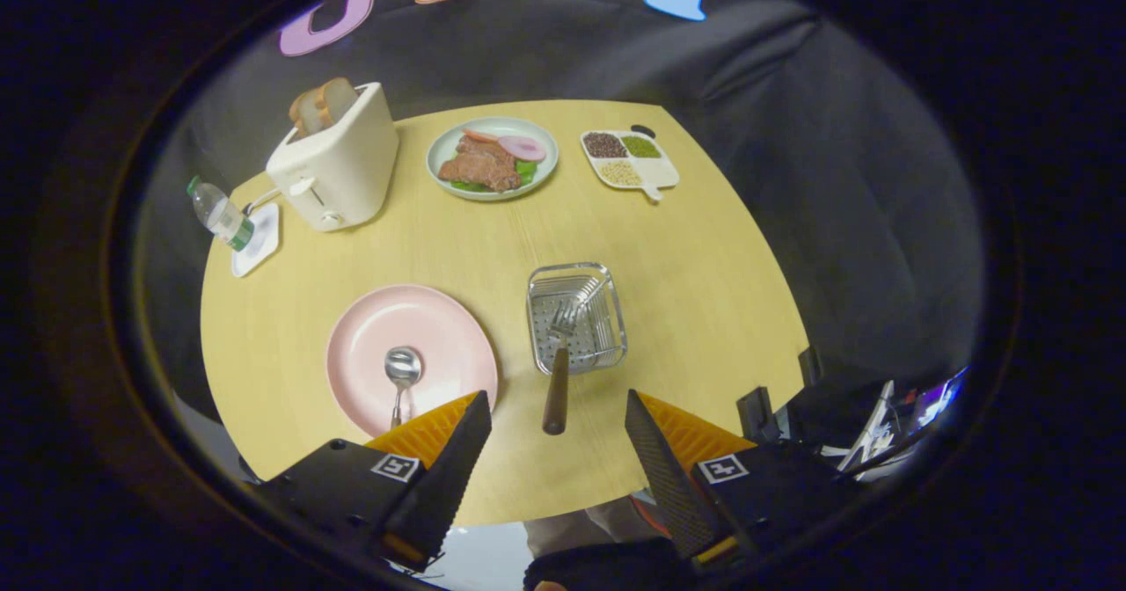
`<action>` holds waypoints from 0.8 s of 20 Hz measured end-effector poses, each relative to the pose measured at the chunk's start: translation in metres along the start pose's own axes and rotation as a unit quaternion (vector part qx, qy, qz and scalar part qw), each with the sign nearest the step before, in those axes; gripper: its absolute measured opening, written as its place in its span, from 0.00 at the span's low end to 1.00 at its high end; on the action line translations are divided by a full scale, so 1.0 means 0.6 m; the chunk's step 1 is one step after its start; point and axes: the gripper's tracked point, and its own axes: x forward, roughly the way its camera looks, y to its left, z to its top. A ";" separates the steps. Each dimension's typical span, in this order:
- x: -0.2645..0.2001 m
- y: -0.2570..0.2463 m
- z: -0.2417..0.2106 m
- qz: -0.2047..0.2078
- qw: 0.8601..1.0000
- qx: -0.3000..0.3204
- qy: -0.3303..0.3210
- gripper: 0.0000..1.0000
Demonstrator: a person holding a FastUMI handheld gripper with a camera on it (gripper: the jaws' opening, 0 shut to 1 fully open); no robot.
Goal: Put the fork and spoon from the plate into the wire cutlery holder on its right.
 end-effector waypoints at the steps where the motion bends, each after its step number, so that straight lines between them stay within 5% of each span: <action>1: -0.012 0.004 0.005 -0.002 1.000 -0.004 -0.014 0.98; 16: -0.095 0.166 -0.066 0.008 0.988 -0.025 -0.154 0.98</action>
